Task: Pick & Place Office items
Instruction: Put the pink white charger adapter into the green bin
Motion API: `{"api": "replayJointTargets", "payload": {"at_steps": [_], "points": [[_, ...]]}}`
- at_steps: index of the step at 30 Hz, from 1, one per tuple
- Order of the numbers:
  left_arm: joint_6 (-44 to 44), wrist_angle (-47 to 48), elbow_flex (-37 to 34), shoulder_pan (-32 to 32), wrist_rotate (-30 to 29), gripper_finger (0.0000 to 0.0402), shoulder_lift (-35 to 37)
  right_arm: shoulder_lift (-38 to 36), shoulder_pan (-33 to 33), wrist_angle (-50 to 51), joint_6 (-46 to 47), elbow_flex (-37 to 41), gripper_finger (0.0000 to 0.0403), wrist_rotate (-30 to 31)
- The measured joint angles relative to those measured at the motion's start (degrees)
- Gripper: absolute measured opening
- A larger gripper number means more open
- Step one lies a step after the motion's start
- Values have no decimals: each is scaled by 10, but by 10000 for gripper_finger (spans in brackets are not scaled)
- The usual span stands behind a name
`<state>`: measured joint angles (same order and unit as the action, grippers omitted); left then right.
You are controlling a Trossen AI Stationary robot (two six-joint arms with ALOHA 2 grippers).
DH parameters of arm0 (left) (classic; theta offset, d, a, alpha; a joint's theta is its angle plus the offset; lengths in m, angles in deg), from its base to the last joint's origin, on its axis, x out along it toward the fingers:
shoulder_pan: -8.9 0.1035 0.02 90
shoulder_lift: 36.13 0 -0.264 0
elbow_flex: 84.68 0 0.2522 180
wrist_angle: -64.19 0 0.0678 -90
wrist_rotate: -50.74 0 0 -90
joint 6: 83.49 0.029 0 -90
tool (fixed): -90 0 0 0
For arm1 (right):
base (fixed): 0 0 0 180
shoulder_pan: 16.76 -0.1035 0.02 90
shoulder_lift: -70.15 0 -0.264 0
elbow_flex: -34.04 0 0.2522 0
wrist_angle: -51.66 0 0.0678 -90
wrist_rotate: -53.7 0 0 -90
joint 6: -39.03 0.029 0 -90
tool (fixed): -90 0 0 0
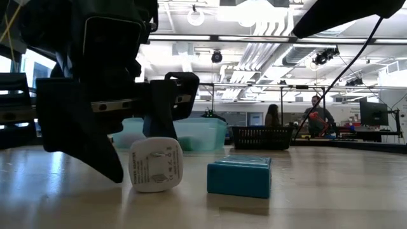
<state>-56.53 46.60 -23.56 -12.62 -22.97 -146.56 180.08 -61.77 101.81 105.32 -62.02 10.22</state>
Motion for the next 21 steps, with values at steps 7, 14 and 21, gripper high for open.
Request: {"api": "replayJointTargets", "payload": {"at_steps": [7, 14, 21], "points": [[-12, 0, 0, 0, 0, 116, 0, 0, 0, -14, 1, 0, 311, -1], [-33, 1, 0, 0, 0, 73, 0, 2, 0, -24, 1, 0, 311, -2], [-44, 1, 0, 2, -9, 4, 0, 2, 0, -28, 1, 0, 311, -3]]}}
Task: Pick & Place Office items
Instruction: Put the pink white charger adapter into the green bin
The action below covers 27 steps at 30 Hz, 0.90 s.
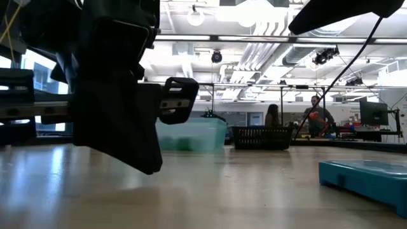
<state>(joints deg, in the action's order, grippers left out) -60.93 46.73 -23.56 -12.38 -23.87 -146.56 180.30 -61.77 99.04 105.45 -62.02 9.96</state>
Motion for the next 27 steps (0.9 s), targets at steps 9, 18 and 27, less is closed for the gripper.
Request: {"api": "replayJointTargets", "payload": {"at_steps": [9, 18, 27], "points": [[-86, 21, 0, -20, -172, 2, 43, 0, 0, -1, 0, 0, 311, -4], [-146, 138, 0, -84, -394, 2, 168, 0, 0, 1, -25, 0, 311, -17], [-240, 168, 0, -114, -412, 8, 250, 0, 4, 2, -40, 0, 311, -17]]}}
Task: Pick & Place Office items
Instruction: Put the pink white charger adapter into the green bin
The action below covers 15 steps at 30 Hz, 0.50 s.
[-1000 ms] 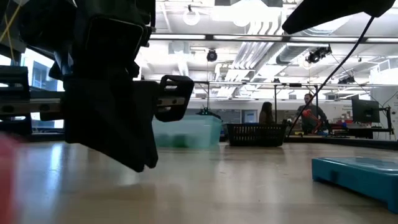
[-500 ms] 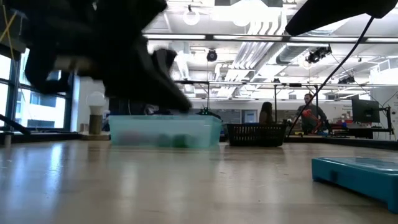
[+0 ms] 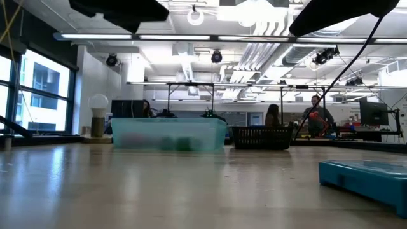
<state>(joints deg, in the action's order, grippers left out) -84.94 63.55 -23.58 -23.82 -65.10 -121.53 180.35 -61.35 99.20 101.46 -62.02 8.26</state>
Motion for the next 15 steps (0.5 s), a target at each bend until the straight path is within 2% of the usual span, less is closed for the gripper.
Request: {"api": "replayJointTargets", "payload": {"at_steps": [3, 6, 15], "points": [[-12, 25, 0, -6, 8, 28, 15, 0, 0, -2, -12, 0, 311, 0], [-21, 37, 0, -13, 16, 65, 18, 0, 1, -2, -19, 0, 311, 0], [-105, 78, 0, -30, 20, 229, 18, 0, 10, -2, -51, 0, 311, 0]]}}
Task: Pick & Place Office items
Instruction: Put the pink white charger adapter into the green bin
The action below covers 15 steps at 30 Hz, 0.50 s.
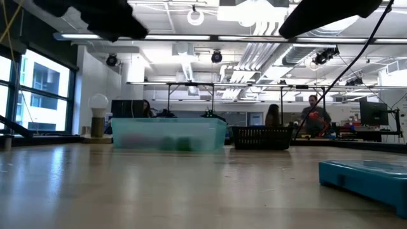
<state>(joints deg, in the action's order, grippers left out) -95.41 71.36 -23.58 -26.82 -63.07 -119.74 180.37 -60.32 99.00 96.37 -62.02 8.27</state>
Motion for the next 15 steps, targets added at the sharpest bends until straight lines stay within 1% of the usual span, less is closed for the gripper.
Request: {"api": "replayJointTargets", "payload": {"at_steps": [3, 4, 6, 8, 11, 15], "points": [[-37, 31, 0, -7, 0, 280, 0, 0, 6, 0, -12, 0, 311, 0], [-51, 35, 0, -9, 0, 293, 0, 0, 9, 0, -18, 0, 311, 0], [-49, 52, 0, -12, 8, 311, 3, 0, 13, 0, -23, 0, 311, -1], [-36, 86, 7, -13, 36, 320, 3, 0, 17, 0, -34, 0, 311, -2], [-40, 161, 37, -14, 79, 323, 3, 0, 26, 0, -46, 0, 311, -13], [-74, 253, 84, -16, 102, 324, 3, 0, 36, 0, -51, 0, 311, -17]]}}
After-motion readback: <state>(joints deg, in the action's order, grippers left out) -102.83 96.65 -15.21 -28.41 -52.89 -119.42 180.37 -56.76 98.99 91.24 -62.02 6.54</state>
